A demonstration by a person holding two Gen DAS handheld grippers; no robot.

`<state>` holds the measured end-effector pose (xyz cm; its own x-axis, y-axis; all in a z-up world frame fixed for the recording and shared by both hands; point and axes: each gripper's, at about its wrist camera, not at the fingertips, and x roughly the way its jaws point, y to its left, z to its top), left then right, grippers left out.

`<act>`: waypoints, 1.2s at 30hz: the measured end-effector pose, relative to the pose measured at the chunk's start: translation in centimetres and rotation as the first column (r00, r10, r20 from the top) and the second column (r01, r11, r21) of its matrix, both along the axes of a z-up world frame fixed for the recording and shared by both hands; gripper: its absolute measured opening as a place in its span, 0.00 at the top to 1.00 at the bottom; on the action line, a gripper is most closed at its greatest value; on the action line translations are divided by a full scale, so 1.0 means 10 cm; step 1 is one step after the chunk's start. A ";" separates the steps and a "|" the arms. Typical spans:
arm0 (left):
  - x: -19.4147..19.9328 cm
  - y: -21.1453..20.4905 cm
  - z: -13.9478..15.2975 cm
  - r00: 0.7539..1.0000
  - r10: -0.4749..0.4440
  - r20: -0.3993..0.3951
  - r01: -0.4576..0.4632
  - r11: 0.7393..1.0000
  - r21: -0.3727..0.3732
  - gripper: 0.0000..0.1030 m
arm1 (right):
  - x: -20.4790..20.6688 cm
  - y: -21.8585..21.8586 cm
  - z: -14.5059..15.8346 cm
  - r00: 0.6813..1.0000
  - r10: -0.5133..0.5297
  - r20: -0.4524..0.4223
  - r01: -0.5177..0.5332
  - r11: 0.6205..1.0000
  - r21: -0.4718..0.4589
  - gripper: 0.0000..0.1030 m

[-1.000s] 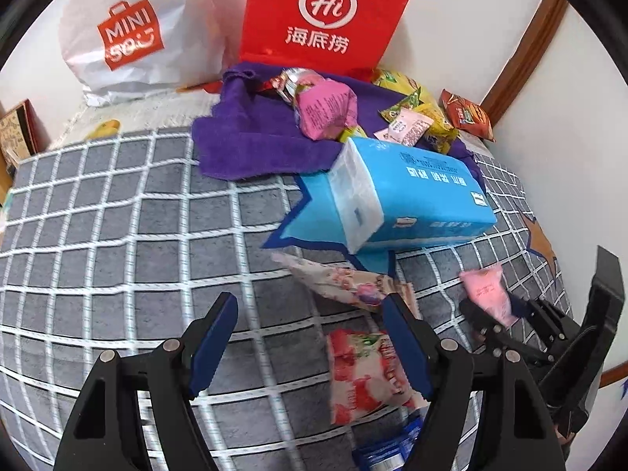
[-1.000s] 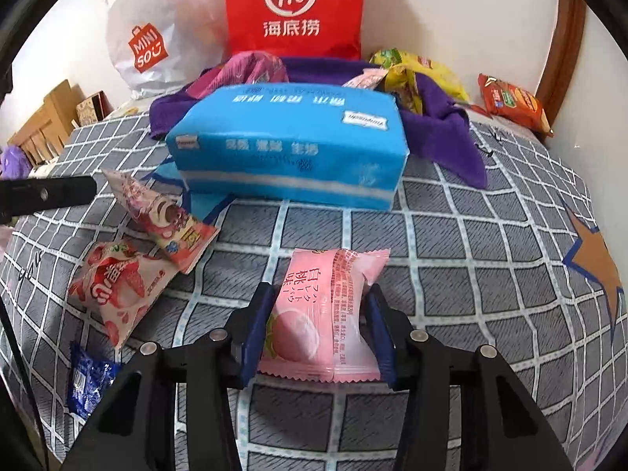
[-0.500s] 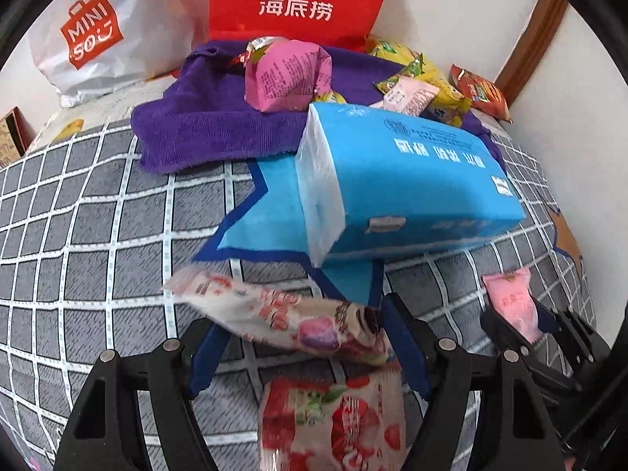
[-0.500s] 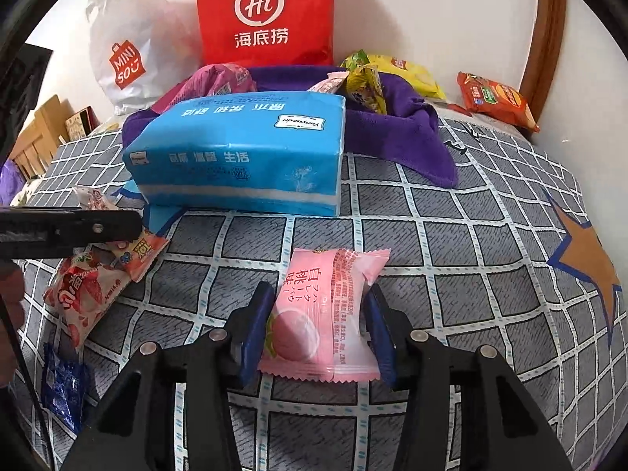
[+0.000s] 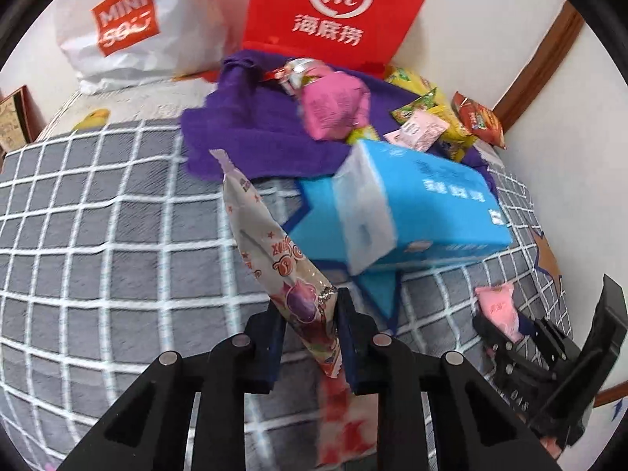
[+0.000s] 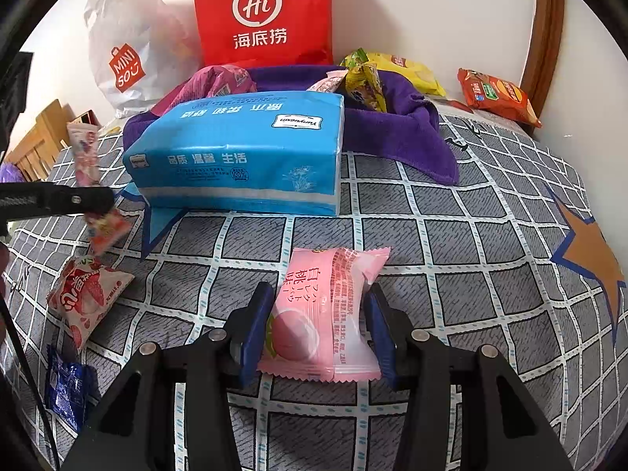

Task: Organize snacks
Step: 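Carry the pink candy packet in the right tool while the left tool carries the ice-pop wrapper to the towel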

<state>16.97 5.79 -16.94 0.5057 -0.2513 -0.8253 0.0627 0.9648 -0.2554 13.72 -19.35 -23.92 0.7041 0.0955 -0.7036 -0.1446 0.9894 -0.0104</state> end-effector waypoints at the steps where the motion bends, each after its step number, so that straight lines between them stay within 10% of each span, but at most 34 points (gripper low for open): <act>1: -0.01 0.04 0.00 1.000 0.003 -0.011 -0.003 1.000 0.002 0.77 | 0.00 0.00 0.00 1.000 0.000 -0.001 0.000 1.000 -0.001 0.53; 19: 0.06 -0.05 -0.31 0.979 0.054 0.197 -0.092 0.978 0.187 0.72 | -0.01 0.02 -0.02 1.000 0.000 0.000 0.000 1.000 -0.013 0.53; 36: 0.06 -0.05 -0.31 0.976 0.094 0.199 -0.128 0.978 0.167 0.75 | 0.00 0.02 -0.02 1.000 0.001 0.003 -0.001 1.000 -0.017 0.52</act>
<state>17.58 5.33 -20.00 0.6732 -0.0431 -0.7382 -0.0163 0.9972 -0.0731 13.74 -19.16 -24.11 0.7061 0.0844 -0.7031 -0.1454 0.9890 -0.0273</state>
